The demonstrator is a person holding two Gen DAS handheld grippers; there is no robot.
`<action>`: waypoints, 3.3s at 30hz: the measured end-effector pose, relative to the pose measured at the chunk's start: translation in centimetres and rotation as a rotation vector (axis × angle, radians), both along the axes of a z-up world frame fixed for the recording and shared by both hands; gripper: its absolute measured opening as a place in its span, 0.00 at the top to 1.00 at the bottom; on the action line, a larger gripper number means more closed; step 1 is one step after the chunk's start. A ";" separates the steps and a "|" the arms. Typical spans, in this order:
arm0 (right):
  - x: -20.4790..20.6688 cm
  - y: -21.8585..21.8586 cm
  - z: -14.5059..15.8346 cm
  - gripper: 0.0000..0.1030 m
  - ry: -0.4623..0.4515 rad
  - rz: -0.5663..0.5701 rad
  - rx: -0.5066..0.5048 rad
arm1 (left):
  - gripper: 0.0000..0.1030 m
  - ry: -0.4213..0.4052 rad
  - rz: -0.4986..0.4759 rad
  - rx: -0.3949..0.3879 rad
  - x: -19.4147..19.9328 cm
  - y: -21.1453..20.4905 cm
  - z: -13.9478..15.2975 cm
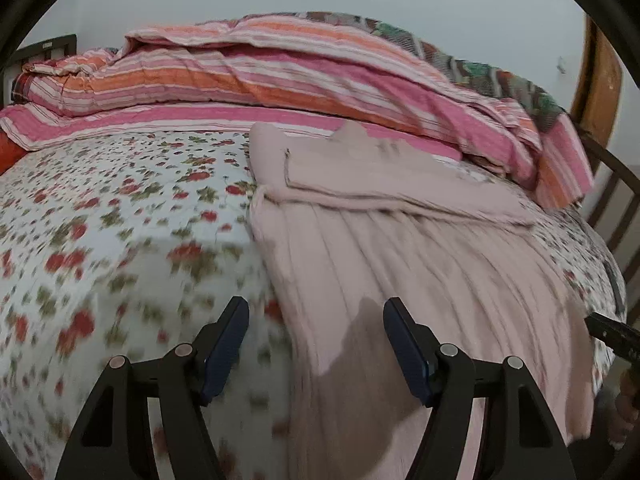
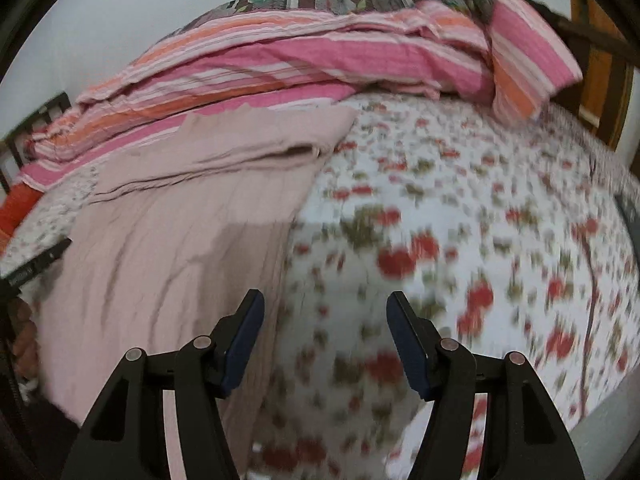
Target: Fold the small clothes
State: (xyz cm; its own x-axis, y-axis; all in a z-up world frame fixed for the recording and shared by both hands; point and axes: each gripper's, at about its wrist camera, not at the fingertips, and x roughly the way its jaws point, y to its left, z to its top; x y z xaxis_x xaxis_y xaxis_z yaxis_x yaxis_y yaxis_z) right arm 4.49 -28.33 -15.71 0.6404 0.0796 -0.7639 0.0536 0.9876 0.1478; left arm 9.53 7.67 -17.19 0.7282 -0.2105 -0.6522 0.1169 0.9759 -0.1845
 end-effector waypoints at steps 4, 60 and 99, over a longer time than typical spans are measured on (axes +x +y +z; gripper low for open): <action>-2.6 1.4 -0.8 0.40 -0.001 0.064 0.041 | 0.34 0.024 -0.021 -0.059 -3.7 0.9 -0.6; -8.0 2.9 -4.3 0.79 0.055 0.159 0.159 | 0.60 0.166 -0.114 -0.329 -10.3 2.4 -3.7; 3.3 -2.3 8.9 0.95 -0.253 0.107 0.578 | 0.94 -0.101 0.040 -0.453 0.8 4.3 9.7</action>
